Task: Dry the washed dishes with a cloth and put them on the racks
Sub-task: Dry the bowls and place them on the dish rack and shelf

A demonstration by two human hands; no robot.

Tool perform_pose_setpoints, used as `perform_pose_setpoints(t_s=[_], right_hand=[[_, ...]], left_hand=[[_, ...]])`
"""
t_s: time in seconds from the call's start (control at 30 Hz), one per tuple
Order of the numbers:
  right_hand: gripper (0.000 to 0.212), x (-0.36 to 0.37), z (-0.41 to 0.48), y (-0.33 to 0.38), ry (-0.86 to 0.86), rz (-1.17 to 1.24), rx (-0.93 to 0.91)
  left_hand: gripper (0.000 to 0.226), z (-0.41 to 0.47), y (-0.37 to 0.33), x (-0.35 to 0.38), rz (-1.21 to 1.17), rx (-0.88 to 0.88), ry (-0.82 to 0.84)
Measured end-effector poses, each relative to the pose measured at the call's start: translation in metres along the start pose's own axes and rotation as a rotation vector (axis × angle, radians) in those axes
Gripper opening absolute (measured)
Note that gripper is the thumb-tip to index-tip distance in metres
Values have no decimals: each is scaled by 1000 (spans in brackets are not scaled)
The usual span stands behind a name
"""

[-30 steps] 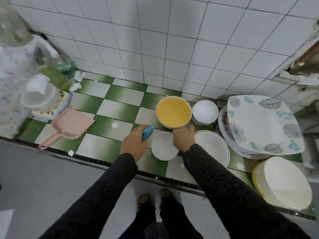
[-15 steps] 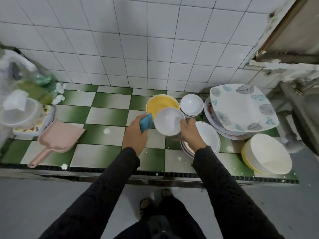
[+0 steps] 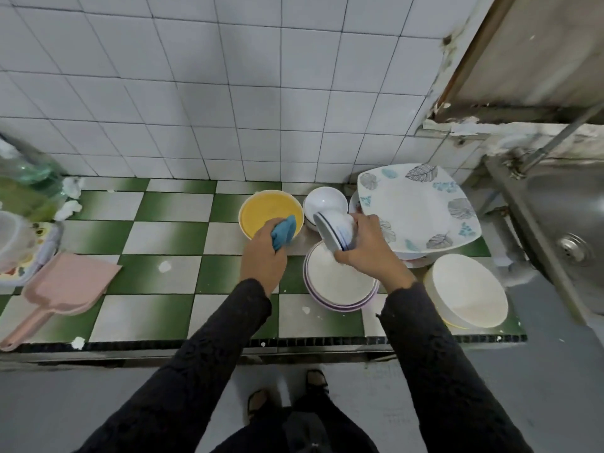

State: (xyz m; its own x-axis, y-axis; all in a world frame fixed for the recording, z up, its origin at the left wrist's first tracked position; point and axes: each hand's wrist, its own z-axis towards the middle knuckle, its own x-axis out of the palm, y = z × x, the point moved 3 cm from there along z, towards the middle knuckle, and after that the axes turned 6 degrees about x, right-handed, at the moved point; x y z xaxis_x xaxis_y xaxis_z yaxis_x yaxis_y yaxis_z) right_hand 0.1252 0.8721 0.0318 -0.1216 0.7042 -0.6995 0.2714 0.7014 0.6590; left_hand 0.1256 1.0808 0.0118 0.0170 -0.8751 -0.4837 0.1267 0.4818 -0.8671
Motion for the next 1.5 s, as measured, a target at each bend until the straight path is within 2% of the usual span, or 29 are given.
perform_pose_setpoints(t_s=[0.2, 0.33, 0.4, 0.5, 0.6, 0.67, 0.73, 0.83, 0.9, 0.97, 1.0, 1.07, 1.1, 1.13, 1.2, 1.27, 1.33, 1.37, 1.43, 1.5], right_hand=[[78, -33, 9, -16, 96, -84, -44], [72, -49, 14, -27, 118, 128, -29], [76, -51, 16, -30, 141, 227, 3], [84, -47, 17, -37, 249, 547, 82], [68, -36, 16, -36, 352, 1109, 155], [60, -27, 14, -33, 383, 1396, 170], [63, -17, 14, -33, 417, 1562, 147], [86, -2, 13, -36, 429, 1683, 177], [97, 5, 11, -35, 447, 1714, 203], [87, 9, 7, -29, 499, 1715, 177], [76, 11, 5, -25, 529, 1724, 156], [63, 12, 2, -20, 567, 1747, 124], [65, 12, 2, -19, 568, 1766, 108], [69, 11, 3, -19, 569, 1785, 108], [63, 7, 6, -17, 544, 1728, 142], [61, 6, 10, -19, 507, 1680, 230], [63, 9, 14, -23, 438, 1744, 284], [57, 10, 14, -23, 389, 1773, 281], [44, 16, 14, -23, 315, 1807, 270], [56, 20, 18, -25, 313, 1842, 232]], left_hand=[[38, 5, -23, 34, -21, -30, -5], [37, 8, -30, 48, -48, -45, -53], [37, 7, -31, 50, -52, -46, -80], [39, 3, -33, 51, -78, -45, -135], [33, 2, -38, 52, -142, -62, -216], [25, 4, -44, 53, -179, -76, -280], [27, 8, -49, 53, -230, -103, -345], [33, 9, -61, 49, -332, -127, -466], [35, 9, -71, 48, -366, -74, -515], [39, 8, -74, 52, -318, 54, -463], [45, 8, -74, 57, -252, 136, -382], [59, 8, -71, 69, 16, 302, -153], [62, 8, -71, 76, 181, 366, -47], [62, 8, -70, 82, 306, 393, 32], [60, 8, -68, 91, 352, 288, 143], [49, 8, -65, 94, 261, 141, 235], [25, 7, -68, 96, 9, 30, 290], [17, 4, -75, 98, -151, -17, 295], [14, 0, -92, 101, -472, -110, 260], [24, -3, -101, 107, -694, -186, 229]])
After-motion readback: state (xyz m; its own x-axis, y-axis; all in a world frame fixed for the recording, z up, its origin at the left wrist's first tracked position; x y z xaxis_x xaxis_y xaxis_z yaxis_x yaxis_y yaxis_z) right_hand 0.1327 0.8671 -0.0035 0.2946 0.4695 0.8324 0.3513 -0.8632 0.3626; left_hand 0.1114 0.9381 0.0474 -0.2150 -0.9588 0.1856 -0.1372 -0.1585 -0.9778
